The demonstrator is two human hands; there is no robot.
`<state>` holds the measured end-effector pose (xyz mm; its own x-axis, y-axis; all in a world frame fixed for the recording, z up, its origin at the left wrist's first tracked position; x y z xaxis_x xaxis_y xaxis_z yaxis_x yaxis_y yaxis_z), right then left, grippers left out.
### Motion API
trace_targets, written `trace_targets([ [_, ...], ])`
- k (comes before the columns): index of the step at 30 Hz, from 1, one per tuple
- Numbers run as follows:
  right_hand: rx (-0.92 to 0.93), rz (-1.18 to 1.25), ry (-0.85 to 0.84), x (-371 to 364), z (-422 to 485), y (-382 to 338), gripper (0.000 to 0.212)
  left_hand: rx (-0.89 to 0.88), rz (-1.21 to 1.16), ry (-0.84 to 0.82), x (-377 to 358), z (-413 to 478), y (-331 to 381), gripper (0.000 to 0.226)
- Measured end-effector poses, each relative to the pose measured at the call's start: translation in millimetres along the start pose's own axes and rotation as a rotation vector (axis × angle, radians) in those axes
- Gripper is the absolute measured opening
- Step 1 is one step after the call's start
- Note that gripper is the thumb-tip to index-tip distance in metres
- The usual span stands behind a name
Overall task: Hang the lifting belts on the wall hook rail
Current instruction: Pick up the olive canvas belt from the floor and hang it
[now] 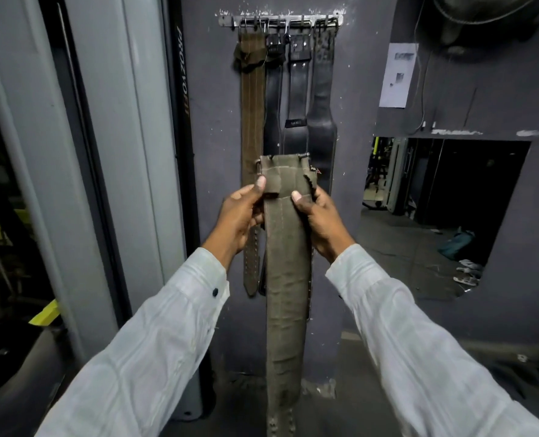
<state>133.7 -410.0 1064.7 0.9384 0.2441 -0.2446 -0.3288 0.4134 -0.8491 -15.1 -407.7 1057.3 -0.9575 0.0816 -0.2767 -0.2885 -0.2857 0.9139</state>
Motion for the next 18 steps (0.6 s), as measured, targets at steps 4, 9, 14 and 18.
trace_targets([
  [4, -0.123, -0.145, -0.058, 8.9, 0.4, 7.0, 0.039, -0.043, 0.137, 0.030, -1.9, 5.1, -0.5, 0.011],
  [9, -0.212, 0.117, -0.053, 25.5, 4.0, 6.0, 0.046, -0.118, 0.330, 0.049, -2.0, 5.8, 4.1, 0.016],
  [14, -0.094, -0.206, -0.121, 33.1, 4.1, 2.2, 0.023, -0.166, 0.492, 0.042, 0.5, 1.2, -2.1, 0.031],
  [18, -0.065, -0.300, -0.067, 39.0, 4.4, -0.3, 0.015, -0.185, 0.594, 0.109, 2.3, 4.6, -10.0, 0.033],
])
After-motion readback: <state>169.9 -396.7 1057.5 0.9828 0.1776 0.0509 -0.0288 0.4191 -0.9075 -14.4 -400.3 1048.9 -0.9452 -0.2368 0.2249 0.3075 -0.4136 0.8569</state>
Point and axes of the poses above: each hand's wrist, its own z-axis towards the middle knuckle, its own x-axis out of the back of the hand, y = z × x, the point moved 10 cm from there along z, towards the middle knuckle, and after that the axes turned 2 degrees about z, right-handed, at the moved point
